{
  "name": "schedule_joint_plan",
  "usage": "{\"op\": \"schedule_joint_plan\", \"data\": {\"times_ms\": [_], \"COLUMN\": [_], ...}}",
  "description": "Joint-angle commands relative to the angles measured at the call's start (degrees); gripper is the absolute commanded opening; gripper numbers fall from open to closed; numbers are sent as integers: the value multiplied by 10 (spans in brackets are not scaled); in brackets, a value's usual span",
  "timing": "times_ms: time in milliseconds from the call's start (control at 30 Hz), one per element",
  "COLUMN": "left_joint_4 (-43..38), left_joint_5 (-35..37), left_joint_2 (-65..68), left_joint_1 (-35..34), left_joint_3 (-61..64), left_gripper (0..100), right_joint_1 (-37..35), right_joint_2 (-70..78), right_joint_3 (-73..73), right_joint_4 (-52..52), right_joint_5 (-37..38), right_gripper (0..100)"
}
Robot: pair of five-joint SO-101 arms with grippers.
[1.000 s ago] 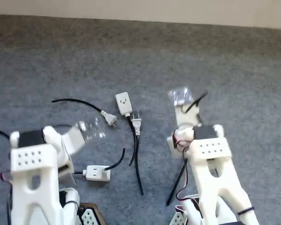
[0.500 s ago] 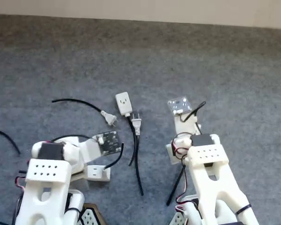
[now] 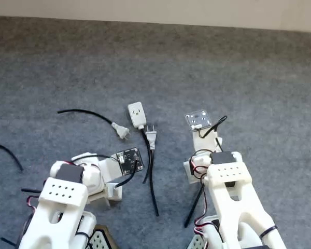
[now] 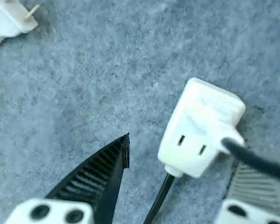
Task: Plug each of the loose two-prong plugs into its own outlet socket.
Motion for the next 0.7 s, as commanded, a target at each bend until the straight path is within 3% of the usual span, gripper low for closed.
{"op": "schedule_joint_plan", "data": {"times_ms": [0,100,300,467,667], "left_joint_4": [-51,-49,-43,45,76], "left_joint_5": [4,3,5,3,5], "left_joint_2": [-1,-1,-2,-2,3], "left_joint_1": [9,10,6,-7,-108], "left_joint_3": [30,28,0,-77,-166], "left_gripper": [330,292,21,5,5], "right_joint_1": [4,4,4,4,4], "right_joint_2": [-13,-8,-7,-7,-7], "right_joint_3": [-2,-3,2,2,2], "right_joint_4": [-7,-12,-37,-37,-37], "right_joint_5": [-4,-4,-4,-4,-4], "right_gripper": [260,260,260,260,260]}}
